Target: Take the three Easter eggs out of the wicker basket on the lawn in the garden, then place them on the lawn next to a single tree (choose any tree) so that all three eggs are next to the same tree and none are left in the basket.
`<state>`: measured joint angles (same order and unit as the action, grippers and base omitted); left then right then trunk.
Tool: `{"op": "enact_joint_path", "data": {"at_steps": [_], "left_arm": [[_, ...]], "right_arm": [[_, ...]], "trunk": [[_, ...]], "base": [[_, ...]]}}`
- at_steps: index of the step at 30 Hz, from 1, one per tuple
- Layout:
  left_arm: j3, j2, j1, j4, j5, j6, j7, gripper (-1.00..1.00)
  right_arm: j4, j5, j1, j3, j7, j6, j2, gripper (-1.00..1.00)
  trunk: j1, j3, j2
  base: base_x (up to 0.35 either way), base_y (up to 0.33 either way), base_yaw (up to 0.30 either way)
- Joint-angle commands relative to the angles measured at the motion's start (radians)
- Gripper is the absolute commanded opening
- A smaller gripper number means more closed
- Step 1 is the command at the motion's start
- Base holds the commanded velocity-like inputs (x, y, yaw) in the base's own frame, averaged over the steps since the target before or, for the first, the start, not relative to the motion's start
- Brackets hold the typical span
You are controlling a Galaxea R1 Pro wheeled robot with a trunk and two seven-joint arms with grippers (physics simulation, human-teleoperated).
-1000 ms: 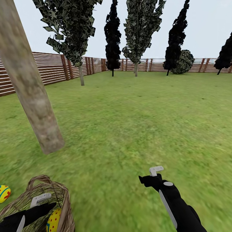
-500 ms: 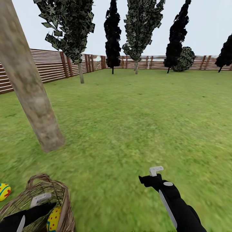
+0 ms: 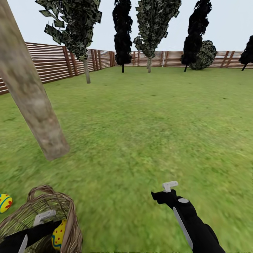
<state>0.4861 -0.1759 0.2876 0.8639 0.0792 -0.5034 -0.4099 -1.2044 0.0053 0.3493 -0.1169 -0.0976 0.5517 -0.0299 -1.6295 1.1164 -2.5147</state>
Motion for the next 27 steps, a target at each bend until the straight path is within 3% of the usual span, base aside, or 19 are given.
{"op": "enact_joint_path", "data": {"at_steps": [1, 16, 27], "left_arm": [[0.004, 0.001, 0.001, 0.001, 0.008, -0.004, -0.009, 1.00], [0.002, 0.018, 0.001, -0.001, 0.008, -0.003, -0.007, 1.00], [0.006, 0.016, 0.001, -0.002, 0.008, 0.003, -0.008, 1.00]], "right_arm": [[-0.001, 0.001, 0.000, -0.001, -0.002, 0.005, -0.001, 1.00], [-0.001, 0.001, 0.000, 0.000, -0.002, 0.005, -0.001, 1.00], [-0.001, 0.001, 0.000, -0.001, -0.002, 0.005, 0.000, 1.00]], "trunk": [[0.000, 0.005, -0.001], [-0.007, 0.063, -0.004], [-0.007, 0.063, -0.004]], "base": [[0.000, 0.000, 0.000], [0.000, 0.000, 0.000], [0.000, 0.000, 0.000]]}}
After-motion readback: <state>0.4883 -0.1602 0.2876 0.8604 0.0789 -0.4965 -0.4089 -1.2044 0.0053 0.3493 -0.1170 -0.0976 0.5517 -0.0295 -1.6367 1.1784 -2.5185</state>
